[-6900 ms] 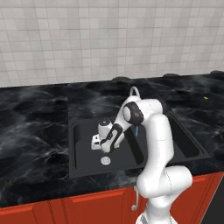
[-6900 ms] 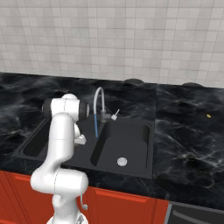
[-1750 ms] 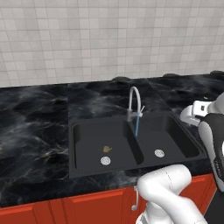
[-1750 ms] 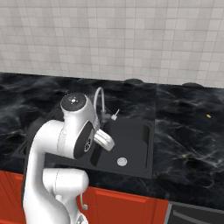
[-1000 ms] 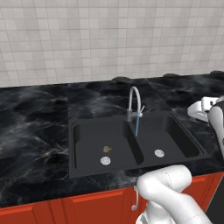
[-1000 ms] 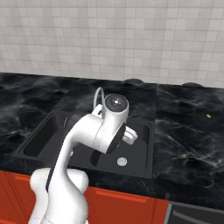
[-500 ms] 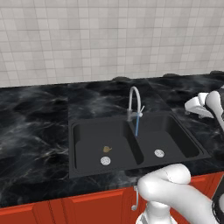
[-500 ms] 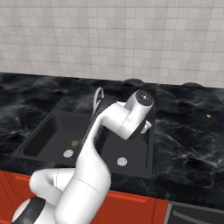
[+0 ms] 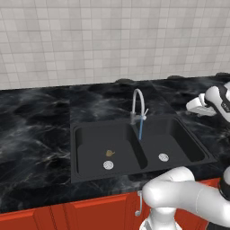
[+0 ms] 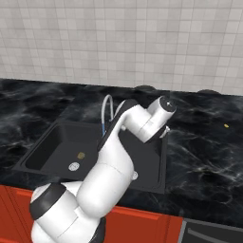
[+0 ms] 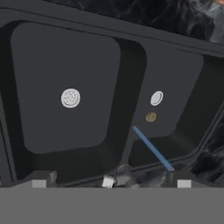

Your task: Turn on the sink faucet. Then move the garlic from the counter to the sink. Turn off the sink. Move the vegetable from the sink to the pot next to the stove. Finally move the pot to the rear left burner.

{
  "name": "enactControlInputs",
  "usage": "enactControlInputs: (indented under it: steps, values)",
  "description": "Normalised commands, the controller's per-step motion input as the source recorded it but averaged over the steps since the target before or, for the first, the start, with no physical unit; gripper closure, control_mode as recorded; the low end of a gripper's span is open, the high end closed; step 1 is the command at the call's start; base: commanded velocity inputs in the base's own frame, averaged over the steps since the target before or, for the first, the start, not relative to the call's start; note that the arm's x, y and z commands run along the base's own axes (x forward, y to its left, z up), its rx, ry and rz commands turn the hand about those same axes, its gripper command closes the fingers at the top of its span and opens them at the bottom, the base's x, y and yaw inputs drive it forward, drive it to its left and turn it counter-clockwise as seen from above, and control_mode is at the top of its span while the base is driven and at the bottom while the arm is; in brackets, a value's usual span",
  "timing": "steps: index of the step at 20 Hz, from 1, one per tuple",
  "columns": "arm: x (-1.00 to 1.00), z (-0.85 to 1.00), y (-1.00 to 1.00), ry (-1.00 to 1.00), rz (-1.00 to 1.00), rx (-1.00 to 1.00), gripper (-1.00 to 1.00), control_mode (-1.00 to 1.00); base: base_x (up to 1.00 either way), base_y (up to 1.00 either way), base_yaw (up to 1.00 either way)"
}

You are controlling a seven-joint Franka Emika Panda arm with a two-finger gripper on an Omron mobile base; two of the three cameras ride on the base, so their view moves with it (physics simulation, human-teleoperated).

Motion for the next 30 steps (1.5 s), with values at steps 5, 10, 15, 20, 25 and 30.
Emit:
enactControlInputs:
  steps: [5, 10, 15, 20, 25, 30]
  values:
    - [0.37, -0.25, -0.14, -0.18, 0.08, 0.00, -1.00, -1.00, 0.00, 0.00, 0.00]
    - [0.42, -0.31, -0.07, -0.16, 0.13, 0.00, -1.00, -1.00, 0.00, 0.00, 0.00]
    - [0.45, -0.36, 0.00, -0.19, 0.15, -0.01, -1.00, -1.00, 0.00, 0.00, 0.00]
    - [0.33, -0.35, -0.04, -0.13, 0.13, -0.02, -1.00, -1.00, 0.00, 0.00, 0.00]
    - [0.03, -0.03, -0.20, -0.10, 0.10, -0.03, -1.00, -1.00, 0.00, 0.00, 0.00]
    - [0.00, -0.02, -0.13, -0.08, 0.11, -0.08, -1.00, -1.00, 0.00, 0.00, 0.00]
